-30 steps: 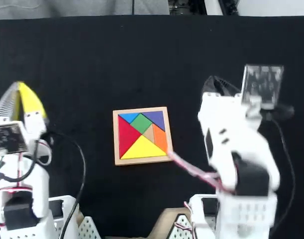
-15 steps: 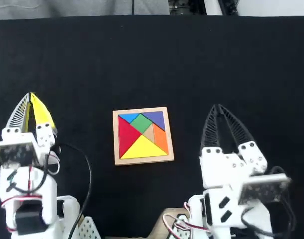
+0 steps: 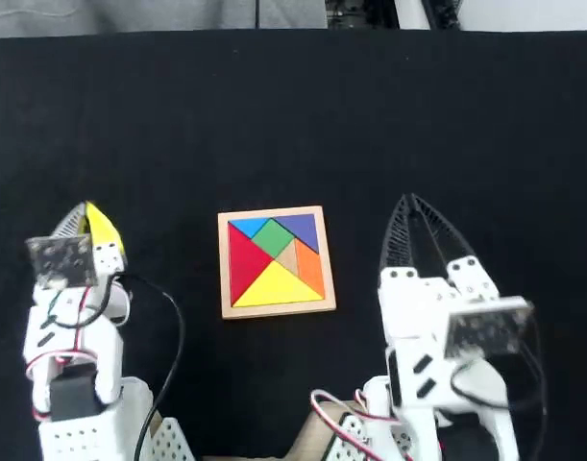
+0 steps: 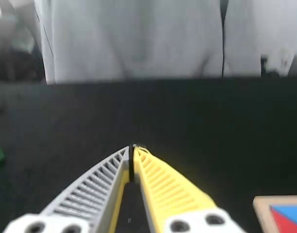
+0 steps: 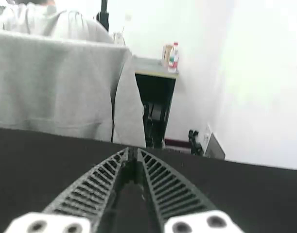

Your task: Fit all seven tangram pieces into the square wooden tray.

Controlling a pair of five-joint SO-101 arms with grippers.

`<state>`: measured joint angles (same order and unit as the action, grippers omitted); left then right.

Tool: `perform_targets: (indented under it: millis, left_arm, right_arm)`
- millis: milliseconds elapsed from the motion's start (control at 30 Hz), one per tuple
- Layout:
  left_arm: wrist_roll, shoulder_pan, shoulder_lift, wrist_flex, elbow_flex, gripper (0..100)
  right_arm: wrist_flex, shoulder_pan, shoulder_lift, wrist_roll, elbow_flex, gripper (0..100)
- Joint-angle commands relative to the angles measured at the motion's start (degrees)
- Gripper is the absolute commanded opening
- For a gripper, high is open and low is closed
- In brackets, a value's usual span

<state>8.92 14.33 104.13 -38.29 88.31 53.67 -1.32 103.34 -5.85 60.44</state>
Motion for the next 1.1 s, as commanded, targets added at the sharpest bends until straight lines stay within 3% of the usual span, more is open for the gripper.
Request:
perform_targets:
  millis: [0, 233, 467, 633, 767, 833, 1067]
  left_arm:
    - [-0.4, -0.7, 0.4, 7.3, 8.0, 4]
    - [-6.9, -8.0, -0.3, 5.9, 9.1, 17]
    - [-7.0, -9.3, -0.7, 5.5, 9.1, 17]
    - [-7.3, -9.8, -0.5, -3.6, 9.1, 16]
    - [-7.1, -9.5, -0.4, -10.0, 9.1, 2]
    - [-7.2, -9.4, -0.4, -12.7, 9.1, 5]
    - [-7.3, -9.5, -0.7, -15.4, 9.1, 3]
  right_arm:
    - [-5.3, -0.4, 5.1, -0.5, 5.1, 1.2]
    - [-18.5, -0.4, 5.1, -0.5, 20.1, 1.2]
    - [-20.2, -0.4, 5.1, -0.4, 27.9, 1.2]
    - [-21.8, -0.3, 5.0, -0.5, 36.2, 1.2]
    - [-20.0, 2.5, 5.0, -0.2, 36.1, 1.2]
    - [-16.9, 4.3, 5.1, -0.2, 36.1, 1.2]
    - [-2.6, 3.9, 5.1, -0.5, 36.1, 1.2]
